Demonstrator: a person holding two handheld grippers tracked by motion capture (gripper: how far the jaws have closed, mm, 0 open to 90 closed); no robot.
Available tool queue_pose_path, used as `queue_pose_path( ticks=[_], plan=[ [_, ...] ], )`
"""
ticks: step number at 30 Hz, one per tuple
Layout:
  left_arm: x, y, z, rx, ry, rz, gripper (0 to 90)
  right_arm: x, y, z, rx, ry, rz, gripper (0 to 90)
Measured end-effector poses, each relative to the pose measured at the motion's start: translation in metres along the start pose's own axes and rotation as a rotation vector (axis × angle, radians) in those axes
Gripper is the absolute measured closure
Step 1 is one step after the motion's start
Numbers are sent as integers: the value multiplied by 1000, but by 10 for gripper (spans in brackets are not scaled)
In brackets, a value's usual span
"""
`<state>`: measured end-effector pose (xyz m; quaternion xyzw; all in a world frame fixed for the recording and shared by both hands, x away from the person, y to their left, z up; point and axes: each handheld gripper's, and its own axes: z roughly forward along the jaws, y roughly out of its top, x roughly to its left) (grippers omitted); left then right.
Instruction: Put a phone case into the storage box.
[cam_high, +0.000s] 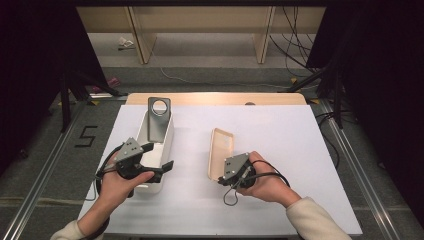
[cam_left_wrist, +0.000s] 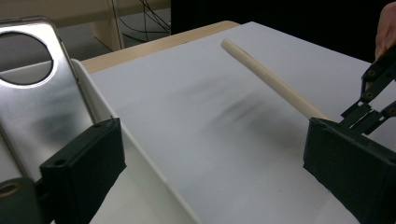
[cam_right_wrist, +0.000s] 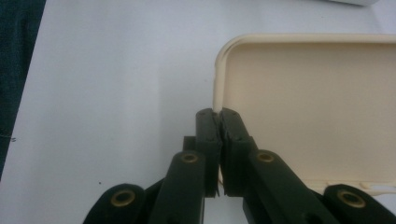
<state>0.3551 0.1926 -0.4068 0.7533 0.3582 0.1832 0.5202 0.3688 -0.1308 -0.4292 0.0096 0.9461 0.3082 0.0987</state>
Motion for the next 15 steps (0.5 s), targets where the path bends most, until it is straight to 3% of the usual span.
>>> queue_pose_path(
  ticks=[7, 15],
  plan=[
    [-11, 18, 14, 13, -28, 25, 88, 7, 1, 0, -6, 6, -17, 882],
    [-21, 41, 38, 41, -47, 27, 120, 12, 3, -2, -17, 0, -21, 882]
  ],
)
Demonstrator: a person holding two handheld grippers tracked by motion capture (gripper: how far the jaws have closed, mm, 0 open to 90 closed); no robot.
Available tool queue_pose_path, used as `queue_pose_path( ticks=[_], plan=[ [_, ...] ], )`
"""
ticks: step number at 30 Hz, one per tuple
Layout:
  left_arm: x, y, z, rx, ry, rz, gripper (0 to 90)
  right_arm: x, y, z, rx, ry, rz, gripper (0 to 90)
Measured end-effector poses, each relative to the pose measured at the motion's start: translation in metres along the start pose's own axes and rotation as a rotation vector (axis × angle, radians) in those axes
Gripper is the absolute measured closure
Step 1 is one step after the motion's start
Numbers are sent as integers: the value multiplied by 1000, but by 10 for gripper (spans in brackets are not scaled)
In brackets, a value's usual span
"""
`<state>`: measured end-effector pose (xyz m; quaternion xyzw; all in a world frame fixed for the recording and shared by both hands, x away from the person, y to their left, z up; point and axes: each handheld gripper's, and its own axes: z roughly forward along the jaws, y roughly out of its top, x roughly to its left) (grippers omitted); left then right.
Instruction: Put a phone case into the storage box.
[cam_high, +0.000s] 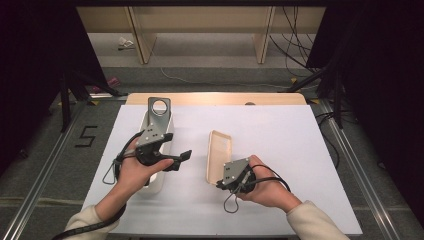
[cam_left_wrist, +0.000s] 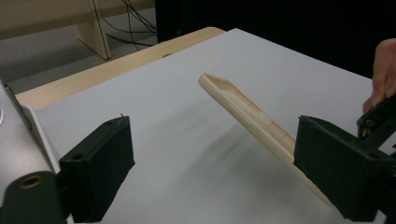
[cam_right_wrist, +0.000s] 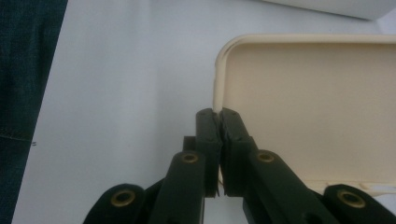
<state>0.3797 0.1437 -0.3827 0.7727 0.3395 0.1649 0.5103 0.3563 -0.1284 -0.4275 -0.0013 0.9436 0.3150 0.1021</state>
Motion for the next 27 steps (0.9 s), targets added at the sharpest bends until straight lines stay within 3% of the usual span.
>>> queue_pose_path(
  ticks=[4, 8, 12, 15, 19, 27],
  plan=[
    [-4, 8, 16, 30, -11, 27, 126, 1, 1, 1, 3, 5, -6, 882],
    [-5, 16, 32, 61, -10, 27, 149, 2, 2, 1, 7, 2, -6, 882],
    [-4, 22, 48, 113, 0, 1, 172, 2, 3, 1, 3, -4, -11, 882],
    [-1, 25, 61, 162, 26, -45, 216, 3, 4, 0, -2, -2, -18, 882],
    [3, 29, 74, 195, 24, -93, 276, 3, 6, 1, -5, -3, -25, 882],
    [6, 36, 89, 240, 38, -124, 367, 4, 7, 1, -4, -5, -29, 882]
  ],
)
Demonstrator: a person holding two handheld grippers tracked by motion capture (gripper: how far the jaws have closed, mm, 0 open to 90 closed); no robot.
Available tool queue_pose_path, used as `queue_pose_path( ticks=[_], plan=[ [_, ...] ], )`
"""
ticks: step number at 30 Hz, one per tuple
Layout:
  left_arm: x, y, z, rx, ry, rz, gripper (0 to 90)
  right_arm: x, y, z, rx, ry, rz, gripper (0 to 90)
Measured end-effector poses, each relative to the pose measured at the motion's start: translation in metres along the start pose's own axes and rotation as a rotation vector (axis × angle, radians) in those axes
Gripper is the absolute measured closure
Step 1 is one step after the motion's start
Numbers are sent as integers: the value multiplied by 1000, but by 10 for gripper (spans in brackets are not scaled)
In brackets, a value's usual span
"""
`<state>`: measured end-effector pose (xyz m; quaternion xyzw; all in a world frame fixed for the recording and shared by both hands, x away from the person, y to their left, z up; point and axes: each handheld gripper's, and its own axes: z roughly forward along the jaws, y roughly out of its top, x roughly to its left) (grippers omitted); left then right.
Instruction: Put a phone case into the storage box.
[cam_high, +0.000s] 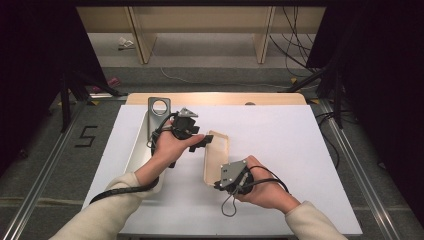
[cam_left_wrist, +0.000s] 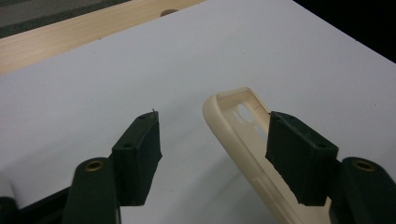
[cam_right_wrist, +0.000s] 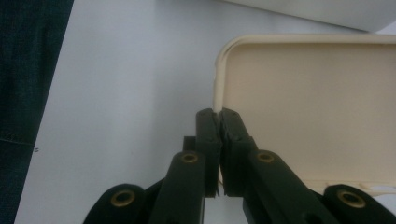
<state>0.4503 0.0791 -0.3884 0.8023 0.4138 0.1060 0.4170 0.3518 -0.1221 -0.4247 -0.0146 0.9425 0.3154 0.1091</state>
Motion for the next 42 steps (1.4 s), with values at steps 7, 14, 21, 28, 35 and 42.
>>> queue_pose_path(
  ticks=[7, 14, 21, 28, 35, 42],
  plan=[
    [3, 1, 8, 26, -31, -65, 492, 1, 2, 0, -3, -8, -9, 882],
    [4, 0, 12, 40, -60, -117, 610, 2, 3, 0, -7, -10, -17, 882],
    [1, 0, 8, 15, -89, -145, 704, 3, 3, 2, 1, -12, -24, 882],
    [-9, 5, -6, -42, -150, -151, 774, 3, 2, 5, 22, -9, -21, 883],
    [-18, 6, -14, -87, -208, -148, 809, 2, 0, 8, 17, 10, 2, 872],
    [-14, 4, -22, -141, -139, -44, 812, -6, -7, 2, -50, -21, 124, 669]
  ],
)
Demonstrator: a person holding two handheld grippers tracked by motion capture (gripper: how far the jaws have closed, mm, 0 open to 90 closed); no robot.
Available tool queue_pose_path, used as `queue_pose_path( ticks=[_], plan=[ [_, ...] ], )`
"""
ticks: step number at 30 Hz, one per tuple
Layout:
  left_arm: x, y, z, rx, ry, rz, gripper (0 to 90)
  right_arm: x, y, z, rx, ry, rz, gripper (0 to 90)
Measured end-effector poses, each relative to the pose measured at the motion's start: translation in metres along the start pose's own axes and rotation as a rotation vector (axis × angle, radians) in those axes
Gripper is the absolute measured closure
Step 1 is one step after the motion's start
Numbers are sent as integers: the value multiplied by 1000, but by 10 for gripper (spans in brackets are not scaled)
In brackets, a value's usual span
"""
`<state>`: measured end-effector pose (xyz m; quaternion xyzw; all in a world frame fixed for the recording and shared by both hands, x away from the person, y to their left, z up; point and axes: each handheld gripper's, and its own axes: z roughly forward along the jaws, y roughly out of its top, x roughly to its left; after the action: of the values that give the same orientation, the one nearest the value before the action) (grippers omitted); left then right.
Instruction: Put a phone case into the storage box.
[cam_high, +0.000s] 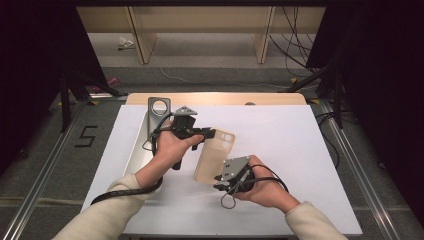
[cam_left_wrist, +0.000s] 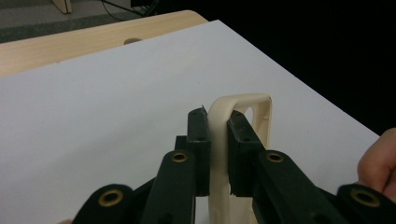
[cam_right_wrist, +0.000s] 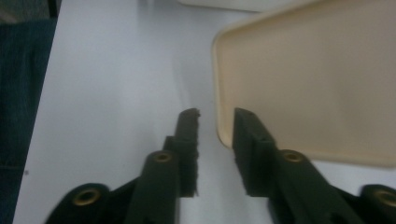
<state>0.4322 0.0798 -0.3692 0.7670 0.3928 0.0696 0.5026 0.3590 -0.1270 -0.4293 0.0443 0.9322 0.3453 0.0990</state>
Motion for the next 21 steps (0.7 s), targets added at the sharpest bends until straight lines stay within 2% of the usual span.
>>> queue_pose_path(
  ticks=[1, 3, 6, 10, 14, 21],
  plan=[
    [0, 0, -1, -9, 7, 8, 812, -2, -2, -1, -13, -8, 29, 625],
    [1, 1, -5, -26, 26, 36, 812, -3, -3, -2, -28, 1, 69, 604],
    [3, 1, -12, -58, 47, 66, 812, -4, -4, -4, -45, -2, 102, 524],
    [6, 2, -22, -92, 56, 66, 811, -4, -5, -7, -78, -42, 154, 402],
    [8, 5, -32, -135, 72, 83, 811, -10, -12, -12, -117, -61, 216, 346],
    [12, 8, -42, -160, 88, 108, 811, -17, -26, -21, -152, -120, 287, 282]
  ],
)
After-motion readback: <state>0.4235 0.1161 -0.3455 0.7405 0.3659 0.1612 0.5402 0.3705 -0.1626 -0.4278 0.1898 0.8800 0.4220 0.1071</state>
